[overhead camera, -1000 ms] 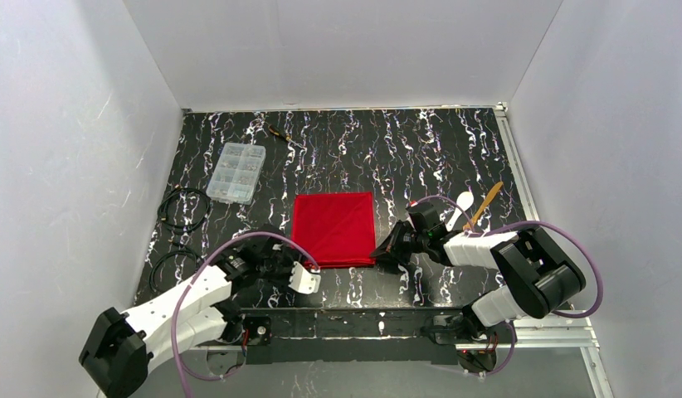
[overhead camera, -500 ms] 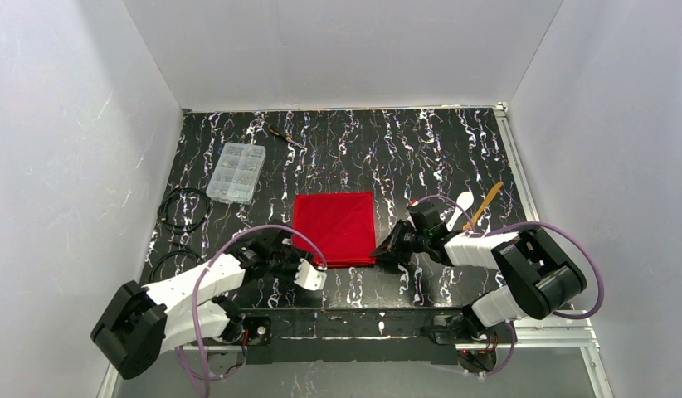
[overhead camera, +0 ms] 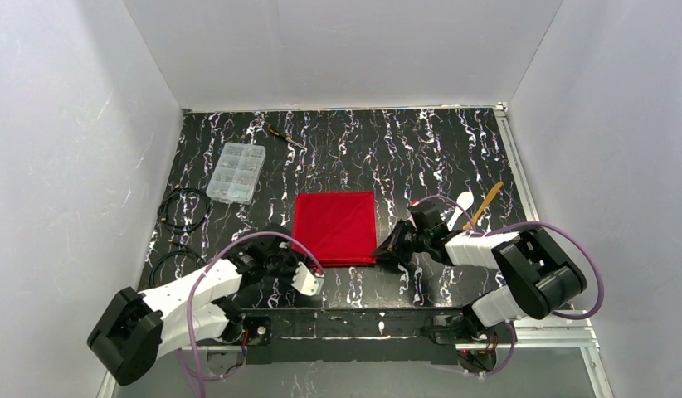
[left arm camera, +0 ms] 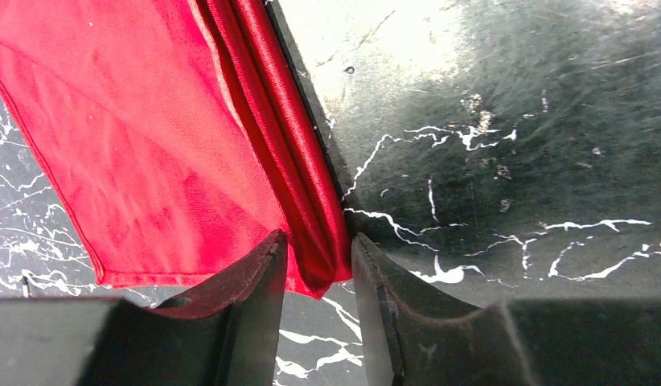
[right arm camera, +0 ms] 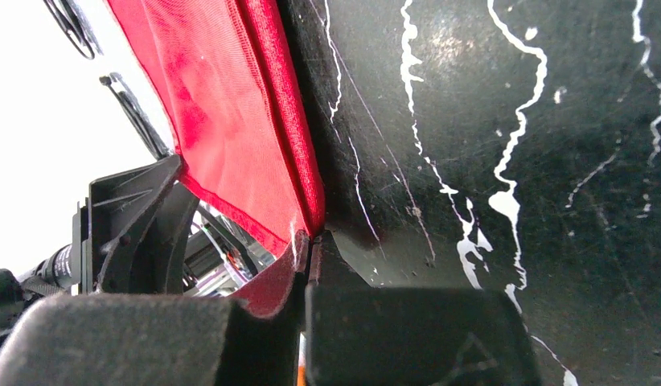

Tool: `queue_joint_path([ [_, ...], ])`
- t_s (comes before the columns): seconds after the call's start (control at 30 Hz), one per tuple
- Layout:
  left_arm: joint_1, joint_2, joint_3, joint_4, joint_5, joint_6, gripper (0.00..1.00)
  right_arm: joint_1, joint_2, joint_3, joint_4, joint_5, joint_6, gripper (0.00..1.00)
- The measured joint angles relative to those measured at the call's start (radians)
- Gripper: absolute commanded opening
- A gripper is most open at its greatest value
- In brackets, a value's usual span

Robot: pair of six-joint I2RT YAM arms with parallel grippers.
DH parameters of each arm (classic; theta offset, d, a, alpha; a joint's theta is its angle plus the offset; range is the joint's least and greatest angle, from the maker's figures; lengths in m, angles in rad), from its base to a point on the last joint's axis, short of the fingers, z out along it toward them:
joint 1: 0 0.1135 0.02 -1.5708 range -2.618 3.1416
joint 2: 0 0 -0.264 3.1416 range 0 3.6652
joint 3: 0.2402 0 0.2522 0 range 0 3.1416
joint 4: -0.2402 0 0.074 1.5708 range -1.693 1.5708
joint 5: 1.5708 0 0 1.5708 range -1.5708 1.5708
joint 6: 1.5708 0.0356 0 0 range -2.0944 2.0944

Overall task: Fold the napkin into a case and place the utensils inside
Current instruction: Pick up the upper triangle-folded napkin from the center of the board, then turn over the upper triangle folded napkin at the center of the board.

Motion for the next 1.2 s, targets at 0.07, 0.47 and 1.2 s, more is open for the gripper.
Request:
queue_joint_path([
  [0.07,0.0,0.03,0.014,0.008,-0.013,-0.004,0.31,0.0,0.0,0.0,0.0,0.0,0.0,0.01],
  [0.47,0.0,0.124,0.064,0.023,-0.05,-0.022,0.0,-0.002,-0.022,0.0,-0.006,-0.006,-0.001,0.01],
  [1.2,-0.199,-0.2,0.497,-0.473,-0.116,-0.253,0.0,-0.016,-0.537,0.218,-0.551,-0.006,-0.063,0.01],
])
